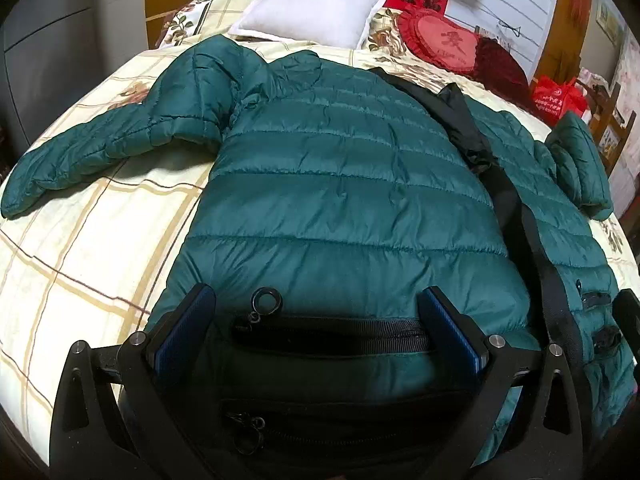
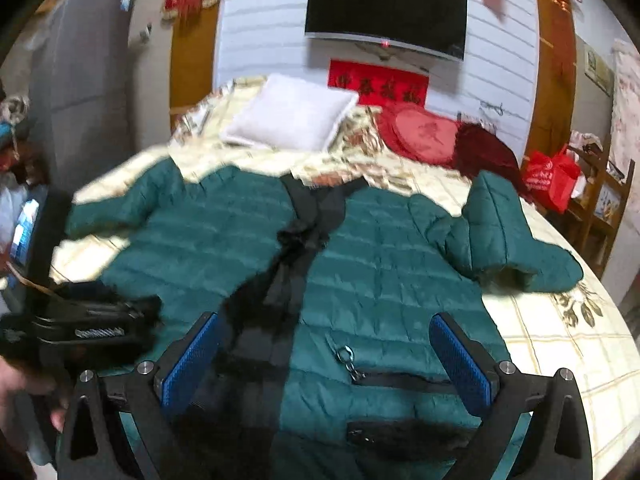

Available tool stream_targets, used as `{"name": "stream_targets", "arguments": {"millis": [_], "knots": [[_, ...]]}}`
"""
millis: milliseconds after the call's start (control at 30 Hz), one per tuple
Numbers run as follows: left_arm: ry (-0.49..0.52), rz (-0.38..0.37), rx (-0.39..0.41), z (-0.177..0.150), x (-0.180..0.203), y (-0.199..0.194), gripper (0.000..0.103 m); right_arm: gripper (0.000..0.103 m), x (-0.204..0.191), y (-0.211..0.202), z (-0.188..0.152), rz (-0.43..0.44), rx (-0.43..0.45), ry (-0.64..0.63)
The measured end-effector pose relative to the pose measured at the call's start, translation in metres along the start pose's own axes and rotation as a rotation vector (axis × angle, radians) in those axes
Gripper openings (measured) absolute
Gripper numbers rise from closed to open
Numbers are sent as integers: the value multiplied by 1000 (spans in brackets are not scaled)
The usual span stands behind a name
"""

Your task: Fold large clothes

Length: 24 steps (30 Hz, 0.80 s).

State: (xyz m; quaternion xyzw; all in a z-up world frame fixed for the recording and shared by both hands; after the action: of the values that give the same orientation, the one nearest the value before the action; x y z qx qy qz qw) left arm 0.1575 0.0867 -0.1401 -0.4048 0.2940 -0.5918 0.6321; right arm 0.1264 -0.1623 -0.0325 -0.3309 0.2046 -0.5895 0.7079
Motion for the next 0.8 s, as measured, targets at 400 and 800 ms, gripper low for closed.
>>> {"name": "stream_targets", "arguments": {"millis": [400,800], "knots": [[3,3,-4,0,0,0,103,103,20,6,-7,-52,-57,60],[17,25,-24,0,2,3,103,103,17,2,-5,40,-38,74]]}}
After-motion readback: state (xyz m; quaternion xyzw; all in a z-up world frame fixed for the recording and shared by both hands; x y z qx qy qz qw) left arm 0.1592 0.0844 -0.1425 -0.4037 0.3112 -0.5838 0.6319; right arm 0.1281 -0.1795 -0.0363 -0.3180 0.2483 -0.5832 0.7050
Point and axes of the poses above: each gripper's, at about its wrist camera, not at the fingertips, and y roughly the way its jaws point, x to its right, z to its top, the point moved 4 cm from there along y, roughly the way its jaws point, and after that the axes turned 9 degrees about -x, right-handed, at the moved point
